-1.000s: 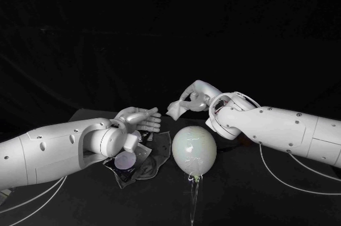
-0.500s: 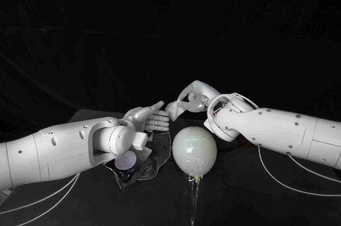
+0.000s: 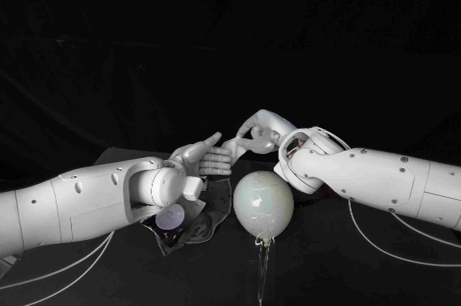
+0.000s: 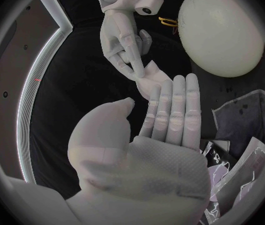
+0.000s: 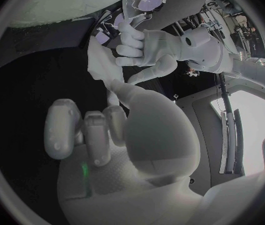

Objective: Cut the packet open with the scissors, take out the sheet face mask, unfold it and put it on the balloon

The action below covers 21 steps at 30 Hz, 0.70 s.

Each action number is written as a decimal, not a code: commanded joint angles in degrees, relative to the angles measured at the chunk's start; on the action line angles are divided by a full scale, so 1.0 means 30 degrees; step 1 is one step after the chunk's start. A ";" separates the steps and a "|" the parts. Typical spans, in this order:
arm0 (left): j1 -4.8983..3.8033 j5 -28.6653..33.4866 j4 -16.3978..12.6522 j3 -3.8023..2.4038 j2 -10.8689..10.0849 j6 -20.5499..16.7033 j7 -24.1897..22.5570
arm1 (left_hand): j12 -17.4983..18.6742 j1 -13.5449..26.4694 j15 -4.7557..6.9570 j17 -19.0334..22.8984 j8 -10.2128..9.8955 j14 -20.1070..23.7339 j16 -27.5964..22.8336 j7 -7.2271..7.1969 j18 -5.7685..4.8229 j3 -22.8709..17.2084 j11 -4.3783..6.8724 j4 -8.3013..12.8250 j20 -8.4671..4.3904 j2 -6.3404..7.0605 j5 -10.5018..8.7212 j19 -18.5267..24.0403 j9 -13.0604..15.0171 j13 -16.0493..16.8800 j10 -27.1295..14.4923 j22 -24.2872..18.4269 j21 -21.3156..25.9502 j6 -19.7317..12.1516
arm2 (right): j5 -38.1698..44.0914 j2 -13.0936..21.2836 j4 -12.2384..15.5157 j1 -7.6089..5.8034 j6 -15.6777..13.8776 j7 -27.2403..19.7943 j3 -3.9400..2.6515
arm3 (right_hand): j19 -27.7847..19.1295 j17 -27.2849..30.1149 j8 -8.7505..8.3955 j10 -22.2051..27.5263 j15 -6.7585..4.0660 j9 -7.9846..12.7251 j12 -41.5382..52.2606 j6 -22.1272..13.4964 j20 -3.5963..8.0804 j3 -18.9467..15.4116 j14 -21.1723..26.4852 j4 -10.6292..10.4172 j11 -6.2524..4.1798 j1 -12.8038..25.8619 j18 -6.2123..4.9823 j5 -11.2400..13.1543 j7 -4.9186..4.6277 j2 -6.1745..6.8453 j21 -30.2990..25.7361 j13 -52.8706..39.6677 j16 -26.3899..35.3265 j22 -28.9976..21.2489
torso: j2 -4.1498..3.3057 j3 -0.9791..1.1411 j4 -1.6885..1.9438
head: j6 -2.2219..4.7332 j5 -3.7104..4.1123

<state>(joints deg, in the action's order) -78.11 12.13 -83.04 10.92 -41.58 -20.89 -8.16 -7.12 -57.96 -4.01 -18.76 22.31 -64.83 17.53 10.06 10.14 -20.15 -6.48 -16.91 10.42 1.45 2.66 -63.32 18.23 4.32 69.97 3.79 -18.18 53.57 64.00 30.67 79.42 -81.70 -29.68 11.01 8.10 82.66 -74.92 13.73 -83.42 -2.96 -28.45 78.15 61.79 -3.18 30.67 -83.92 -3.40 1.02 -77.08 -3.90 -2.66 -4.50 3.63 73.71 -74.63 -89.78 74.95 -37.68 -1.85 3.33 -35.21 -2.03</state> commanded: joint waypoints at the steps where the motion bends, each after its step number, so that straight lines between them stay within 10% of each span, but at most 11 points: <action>1: -0.0008 0.0276 -0.0032 -0.0030 0.0045 -0.0047 0.0180 | -0.0065 0.0296 -0.0007 -0.0075 0.0144 -0.0197 0.0125 -0.0048 0.0174 0.0201 -0.0021 -0.0020 -0.0047 -0.0043 0.0084 -0.0193 0.0033 0.0007 0.0200 0.0017 0.0098 0.0197 | 0.0545 0.0055 0.0134 0.0006 0.0007 -0.0699 -0.0012 | 0.0132 -0.5025 0.0135 -0.0932 -0.0122 -0.0069 0.0118 0.0175 0.0060 0.0012 -0.2025 0.0101 -0.0316 -0.0138 0.0193 -0.0043 -0.0002 0.0025 0.0061 -0.3151 -0.0074 0.3033 | 0.0005 -0.0006 0.0004 | 0.0017 -0.0013; 21: -0.0007 0.0170 -0.0142 -0.0036 -0.0062 -0.0115 0.0623 | -0.0077 -0.0373 0.0294 -0.0617 0.0400 -0.0844 0.0286 -0.0388 0.0166 0.0678 0.0302 0.0067 -0.0345 -0.0403 0.0106 -0.1045 0.0155 0.0002 0.1008 0.0047 0.0334 0.0730 | 0.2725 0.0391 0.1129 0.0099 0.1600 -0.1816 0.0031 | 0.0118 -0.5025 0.0149 -0.0936 -0.0122 -0.0074 0.0119 0.0166 0.0065 0.0018 -0.2025 0.0126 -0.0319 -0.0152 0.0186 -0.0044 0.0002 0.0044 0.0023 -0.3151 -0.0074 0.3021 | 0.0003 -0.0019 0.0016 | -0.0009 -0.0144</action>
<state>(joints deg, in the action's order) -78.10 12.48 -83.26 10.91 -41.79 -21.31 -6.35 -7.11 -58.75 -3.12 -20.55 23.26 -66.95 18.19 9.03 10.08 -18.42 -5.42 -16.60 9.29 0.24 2.66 -66.09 18.65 4.30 72.63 3.84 -17.45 55.38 68.62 31.78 82.55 -81.45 -27.33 7.34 8.19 82.78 -74.91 13.88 -83.42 -2.94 -28.45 78.14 62.00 -3.07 30.65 -83.91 -3.41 1.02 -77.07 -3.89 -2.62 -4.50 3.64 73.67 -74.63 -89.75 74.93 -37.66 -1.92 3.38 -35.17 -2.36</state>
